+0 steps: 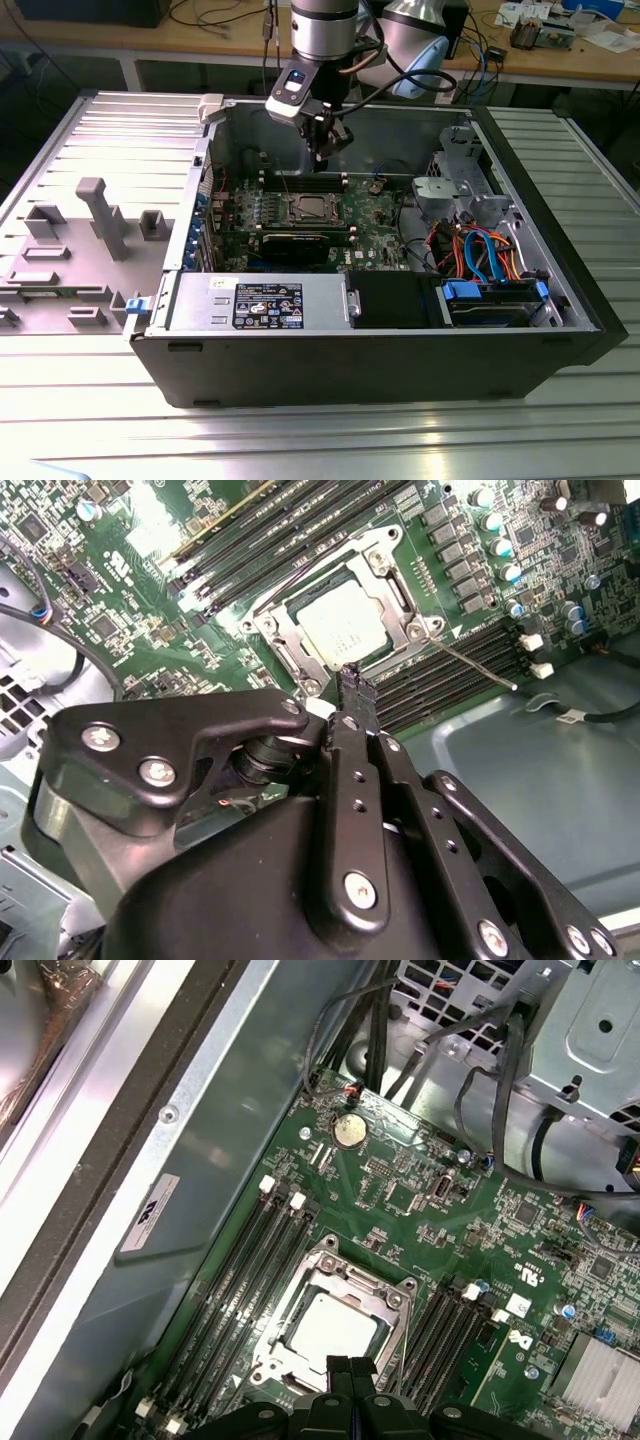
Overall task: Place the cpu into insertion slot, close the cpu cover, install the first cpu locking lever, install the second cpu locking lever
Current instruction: 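Install the first cpu locking lever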
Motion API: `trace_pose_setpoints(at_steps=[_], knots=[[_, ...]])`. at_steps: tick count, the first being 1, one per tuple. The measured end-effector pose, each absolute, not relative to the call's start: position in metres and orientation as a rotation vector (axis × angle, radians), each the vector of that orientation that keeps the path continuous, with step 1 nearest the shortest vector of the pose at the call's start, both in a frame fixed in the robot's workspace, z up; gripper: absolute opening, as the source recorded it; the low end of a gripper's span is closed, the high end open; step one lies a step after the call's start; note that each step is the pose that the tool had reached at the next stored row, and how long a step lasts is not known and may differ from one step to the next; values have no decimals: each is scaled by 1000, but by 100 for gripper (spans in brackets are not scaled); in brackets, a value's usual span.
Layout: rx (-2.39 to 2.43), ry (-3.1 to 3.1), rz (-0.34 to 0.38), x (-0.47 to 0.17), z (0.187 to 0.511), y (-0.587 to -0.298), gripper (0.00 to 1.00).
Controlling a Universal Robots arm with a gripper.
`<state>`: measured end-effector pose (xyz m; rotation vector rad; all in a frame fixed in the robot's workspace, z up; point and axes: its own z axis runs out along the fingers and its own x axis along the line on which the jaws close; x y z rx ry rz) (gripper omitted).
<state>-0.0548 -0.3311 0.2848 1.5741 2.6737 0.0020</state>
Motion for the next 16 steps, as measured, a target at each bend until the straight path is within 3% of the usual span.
trace_pose_setpoints(at_steps=[16], knots=[[1539,2694,3,-56,285,-331,11]])
